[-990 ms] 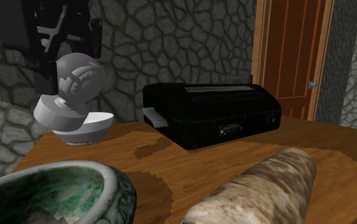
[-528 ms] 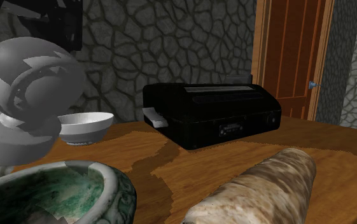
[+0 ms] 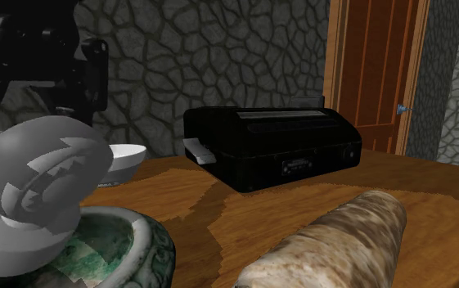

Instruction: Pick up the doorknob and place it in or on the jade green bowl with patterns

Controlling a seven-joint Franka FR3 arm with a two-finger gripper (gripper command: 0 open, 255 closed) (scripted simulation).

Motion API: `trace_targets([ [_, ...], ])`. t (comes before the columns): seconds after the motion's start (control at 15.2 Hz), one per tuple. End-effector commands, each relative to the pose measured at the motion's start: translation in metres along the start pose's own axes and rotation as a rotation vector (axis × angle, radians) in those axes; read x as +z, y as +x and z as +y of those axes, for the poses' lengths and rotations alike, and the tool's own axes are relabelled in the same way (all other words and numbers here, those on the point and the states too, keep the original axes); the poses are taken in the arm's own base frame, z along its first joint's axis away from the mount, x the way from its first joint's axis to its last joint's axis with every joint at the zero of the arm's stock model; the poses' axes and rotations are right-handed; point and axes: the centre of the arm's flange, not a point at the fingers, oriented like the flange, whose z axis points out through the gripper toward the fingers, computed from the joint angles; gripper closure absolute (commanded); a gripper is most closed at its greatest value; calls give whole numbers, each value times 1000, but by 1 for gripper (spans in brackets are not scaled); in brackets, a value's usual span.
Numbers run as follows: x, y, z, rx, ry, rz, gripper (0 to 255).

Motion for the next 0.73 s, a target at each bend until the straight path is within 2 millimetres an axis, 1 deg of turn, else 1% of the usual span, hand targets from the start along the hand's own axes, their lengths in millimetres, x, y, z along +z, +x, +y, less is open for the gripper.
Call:
trace_targets([
  [0.0, 9, -1, -1, 0, 0, 1, 255],
  [0.2, 27, -4, -3, 0, 0, 1, 255],
  [0.66, 27, -4, -3, 0, 0, 1, 255],
])
